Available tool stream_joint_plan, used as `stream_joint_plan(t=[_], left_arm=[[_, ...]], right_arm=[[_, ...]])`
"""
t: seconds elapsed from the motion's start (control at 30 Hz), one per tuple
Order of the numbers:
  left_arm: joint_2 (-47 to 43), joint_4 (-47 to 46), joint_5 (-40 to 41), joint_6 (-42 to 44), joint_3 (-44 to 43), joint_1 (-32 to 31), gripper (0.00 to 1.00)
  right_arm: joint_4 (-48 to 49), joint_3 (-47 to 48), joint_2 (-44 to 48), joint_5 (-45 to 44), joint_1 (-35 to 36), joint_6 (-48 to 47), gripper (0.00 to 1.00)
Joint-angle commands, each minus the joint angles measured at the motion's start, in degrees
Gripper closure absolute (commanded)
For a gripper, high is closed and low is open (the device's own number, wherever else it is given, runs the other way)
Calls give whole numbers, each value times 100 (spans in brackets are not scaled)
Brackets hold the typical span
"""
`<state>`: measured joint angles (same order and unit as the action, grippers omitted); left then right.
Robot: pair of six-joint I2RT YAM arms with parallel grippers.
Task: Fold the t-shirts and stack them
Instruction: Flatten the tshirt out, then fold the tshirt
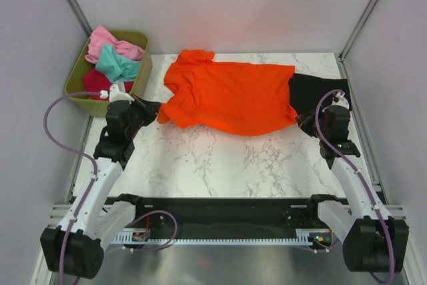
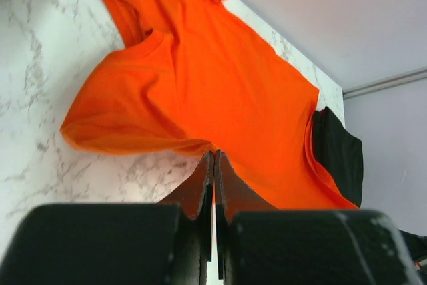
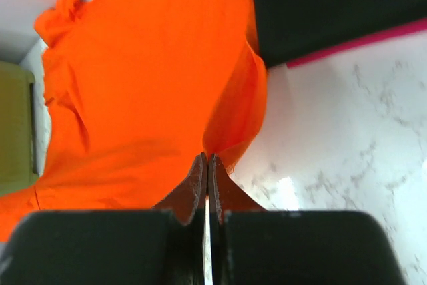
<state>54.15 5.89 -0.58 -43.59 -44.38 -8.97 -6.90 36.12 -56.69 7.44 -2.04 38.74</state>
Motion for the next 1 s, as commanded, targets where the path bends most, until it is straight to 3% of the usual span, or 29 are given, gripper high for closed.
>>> stream_joint_plan(t=[0.0,0.23,0.37,0.6,0.73,0.97], left_arm=[[-788,148,-30,-404,561,10,98],[-2407,1036,523,96,827,9,98],[-2866,1651,620,325,694,1,98],[-3226,2539,691,-26,642,1,98],[-2999,2558,770,-167,466,9,98],[-1183,1927,770,-255,62,10,98]], right_arm=[[-110,-359,673,-59,-7,-165,100],[-892,-685,1941,-190,-7,-226,100],[-1436,-685,2398,-243,-7,-236,100],[-1965,-896,2943,-357,-7,-183,100],[-1825,-791,2673,-445,-7,-183,100],[-1044,-282,917,-542,-7,-139,100]])
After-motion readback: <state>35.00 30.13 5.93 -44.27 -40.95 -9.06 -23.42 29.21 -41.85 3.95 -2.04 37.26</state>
